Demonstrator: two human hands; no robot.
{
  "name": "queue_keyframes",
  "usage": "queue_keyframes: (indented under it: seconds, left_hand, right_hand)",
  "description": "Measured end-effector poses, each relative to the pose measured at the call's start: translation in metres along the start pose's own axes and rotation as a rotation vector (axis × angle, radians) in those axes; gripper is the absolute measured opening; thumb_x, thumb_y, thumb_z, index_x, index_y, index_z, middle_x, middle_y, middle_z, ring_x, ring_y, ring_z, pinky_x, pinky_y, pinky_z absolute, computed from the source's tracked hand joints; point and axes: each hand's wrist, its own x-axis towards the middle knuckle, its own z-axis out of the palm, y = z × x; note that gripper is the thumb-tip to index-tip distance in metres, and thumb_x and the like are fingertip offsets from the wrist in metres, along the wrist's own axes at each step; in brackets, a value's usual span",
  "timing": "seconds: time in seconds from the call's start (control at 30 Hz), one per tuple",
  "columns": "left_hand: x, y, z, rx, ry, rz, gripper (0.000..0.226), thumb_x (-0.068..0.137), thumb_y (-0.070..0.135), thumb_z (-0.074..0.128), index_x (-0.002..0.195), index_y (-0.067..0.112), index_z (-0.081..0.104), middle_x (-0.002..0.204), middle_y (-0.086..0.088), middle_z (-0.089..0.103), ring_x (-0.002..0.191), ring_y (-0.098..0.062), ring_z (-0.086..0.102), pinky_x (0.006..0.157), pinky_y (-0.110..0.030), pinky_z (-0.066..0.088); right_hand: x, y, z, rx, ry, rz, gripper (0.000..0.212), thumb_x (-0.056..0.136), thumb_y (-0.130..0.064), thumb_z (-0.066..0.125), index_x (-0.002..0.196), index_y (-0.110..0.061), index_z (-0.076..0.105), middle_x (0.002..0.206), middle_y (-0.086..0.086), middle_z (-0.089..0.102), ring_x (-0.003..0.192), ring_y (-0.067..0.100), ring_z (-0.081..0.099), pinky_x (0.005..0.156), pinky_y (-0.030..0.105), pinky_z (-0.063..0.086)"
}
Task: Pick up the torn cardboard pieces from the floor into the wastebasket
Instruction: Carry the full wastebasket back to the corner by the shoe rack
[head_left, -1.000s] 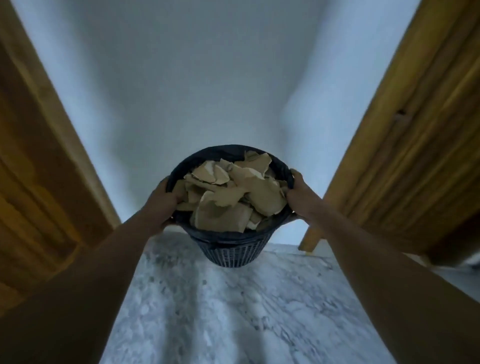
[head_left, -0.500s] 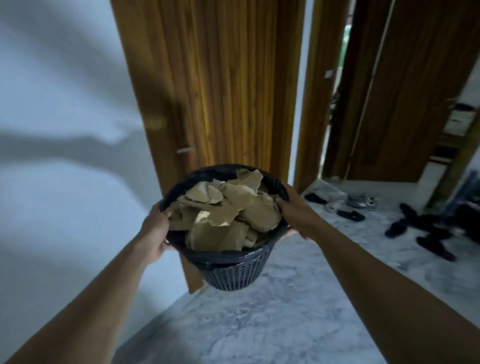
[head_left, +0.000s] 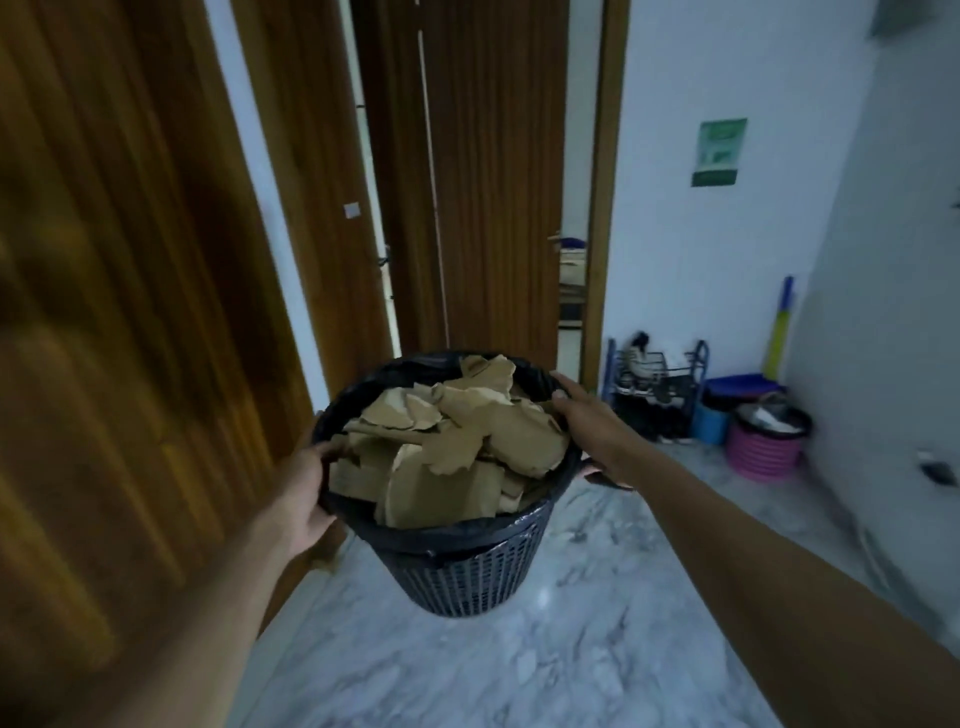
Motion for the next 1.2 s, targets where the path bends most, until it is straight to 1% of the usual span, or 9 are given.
queue_keyframes:
  seconds: [0.07, 0.13, 0.33, 0.4, 0.5, 0.63, 0.8, 0.97, 1.2]
  left_hand:
    - [0.039, 0.005, 0.04, -0.001, -0.078, 0.03, 0.03, 0.105, 0.019, 0.044, 0.121, 0.034, 0.064, 0.102, -0.012, 0.077, 0.096, -0.031, 0.07, 0.08, -0.044, 0.055]
    - [0.086, 0.008, 0.077, -0.003, -0.15, 0.029, 0.035, 0.105, 0.018, 0.045, 0.13, 0.038, 0.06, 0.109, -0.011, 0.076, 0.102, -0.033, 0.07, 0.086, -0.047, 0.056]
    - [0.239, 0.008, 0.186, 0.068, -0.287, -0.057, 0.033, 0.107, 0.024, 0.041, 0.128, 0.042, 0.059, 0.111, -0.011, 0.072, 0.099, -0.034, 0.069, 0.084, -0.051, 0.055]
    - [0.288, 0.007, 0.228, 0.076, -0.356, -0.072, 0.031, 0.107, 0.022, 0.044, 0.116, 0.043, 0.064, 0.108, -0.011, 0.072, 0.098, -0.032, 0.068, 0.086, -0.049, 0.054]
    - [0.356, 0.008, 0.293, 0.104, -0.473, -0.087, 0.034, 0.106, 0.021, 0.045, 0.129, 0.042, 0.057, 0.112, -0.01, 0.071, 0.099, -0.033, 0.068, 0.082, -0.046, 0.055]
    - [0.43, 0.0, 0.386, 0.188, -0.616, -0.131, 0.037, 0.105, 0.024, 0.048, 0.136, 0.044, 0.054, 0.122, -0.009, 0.07, 0.102, -0.032, 0.069, 0.068, -0.038, 0.056]
    - [0.501, -0.035, 0.506, 0.166, -0.766, -0.14, 0.037, 0.107, 0.024, 0.046, 0.14, 0.041, 0.053, 0.125, -0.007, 0.069, 0.108, -0.031, 0.068, 0.08, -0.043, 0.056]
    - [0.579, -0.076, 0.639, 0.202, -0.812, -0.126, 0.044, 0.106, 0.027, 0.047, 0.149, 0.037, 0.043, 0.138, -0.007, 0.06, 0.114, -0.029, 0.063, 0.089, -0.044, 0.055]
    - [0.661, -0.128, 0.794, 0.28, -0.892, -0.19, 0.039, 0.108, 0.027, 0.042, 0.143, 0.044, 0.048, 0.131, 0.0, 0.065, 0.111, -0.028, 0.066, 0.082, -0.043, 0.055]
  right_hand:
    - [0.032, 0.004, -0.034, 0.085, 0.054, 0.027, 0.043, 0.106, -0.041, 0.034, 0.149, -0.046, 0.036, 0.129, 0.005, 0.061, 0.096, 0.04, 0.07, 0.071, 0.058, 0.061]
    - [0.067, 0.009, -0.065, 0.131, 0.116, 0.038, 0.042, 0.107, -0.038, 0.035, 0.148, -0.046, 0.038, 0.125, 0.007, 0.064, 0.096, 0.04, 0.071, 0.076, 0.063, 0.058]
    - [0.163, 0.029, -0.139, 0.214, 0.305, 0.066, 0.044, 0.11, -0.03, 0.035, 0.154, -0.035, 0.033, 0.128, 0.004, 0.062, 0.103, 0.031, 0.067, 0.074, 0.049, 0.061]
    - [0.194, 0.039, -0.164, 0.208, 0.382, 0.066, 0.039, 0.11, -0.029, 0.035, 0.149, -0.031, 0.04, 0.13, 0.007, 0.062, 0.105, 0.03, 0.066, 0.077, 0.048, 0.061]
    - [0.233, 0.051, -0.204, 0.202, 0.492, 0.042, 0.031, 0.11, -0.024, 0.033, 0.134, -0.03, 0.052, 0.132, 0.011, 0.062, 0.112, 0.03, 0.064, 0.09, 0.05, 0.057]
    - [0.271, 0.06, -0.263, 0.213, 0.641, 0.075, 0.036, 0.111, -0.026, 0.033, 0.143, -0.03, 0.048, 0.121, 0.006, 0.066, 0.102, 0.028, 0.067, 0.069, 0.041, 0.06]
    - [0.326, 0.096, -0.337, 0.188, 0.836, 0.057, 0.038, 0.111, -0.016, 0.033, 0.147, -0.022, 0.044, 0.1, -0.012, 0.062, 0.087, 0.004, 0.061, 0.063, 0.02, 0.051]
    - [0.407, 0.147, -0.434, 0.233, 0.94, 0.09, 0.043, 0.111, -0.02, 0.035, 0.153, -0.02, 0.037, 0.141, 0.003, 0.053, 0.115, 0.019, 0.057, 0.092, 0.032, 0.048]
    - [0.495, 0.201, -0.546, 0.235, 1.02, 0.144, 0.046, 0.11, -0.03, 0.038, 0.155, -0.023, 0.034, 0.145, -0.001, 0.047, 0.129, 0.022, 0.05, 0.109, 0.041, 0.044]
